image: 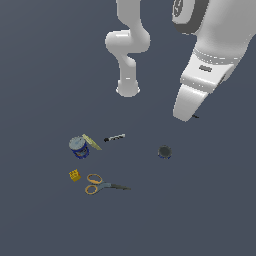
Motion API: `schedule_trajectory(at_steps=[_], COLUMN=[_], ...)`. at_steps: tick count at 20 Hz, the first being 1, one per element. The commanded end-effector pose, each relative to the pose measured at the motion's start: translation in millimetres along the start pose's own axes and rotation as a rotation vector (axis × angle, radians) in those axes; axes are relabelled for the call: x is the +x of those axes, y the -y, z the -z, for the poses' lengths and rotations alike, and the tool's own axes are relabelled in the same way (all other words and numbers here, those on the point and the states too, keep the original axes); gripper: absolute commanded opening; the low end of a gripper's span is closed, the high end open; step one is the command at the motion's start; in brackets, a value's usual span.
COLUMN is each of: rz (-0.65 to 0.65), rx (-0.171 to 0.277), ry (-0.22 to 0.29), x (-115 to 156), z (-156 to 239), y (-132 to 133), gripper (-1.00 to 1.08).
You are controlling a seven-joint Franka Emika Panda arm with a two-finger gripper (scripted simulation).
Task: Pick up a designated object from a clutter of objects.
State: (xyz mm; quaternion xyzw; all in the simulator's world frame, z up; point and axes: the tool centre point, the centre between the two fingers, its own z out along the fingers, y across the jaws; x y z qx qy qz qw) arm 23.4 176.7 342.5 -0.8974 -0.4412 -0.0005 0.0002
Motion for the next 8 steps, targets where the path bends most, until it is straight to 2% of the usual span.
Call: schedule_trajectory(at_steps=[1,8], rz=[0.0,-0.001], rx=[0.0,0.0], ry=[0.001,0.001], x=[2.4,5.2], z=[10.9,22.2], y=[0.0,-0.4], gripper=[-1.0,-1.0])
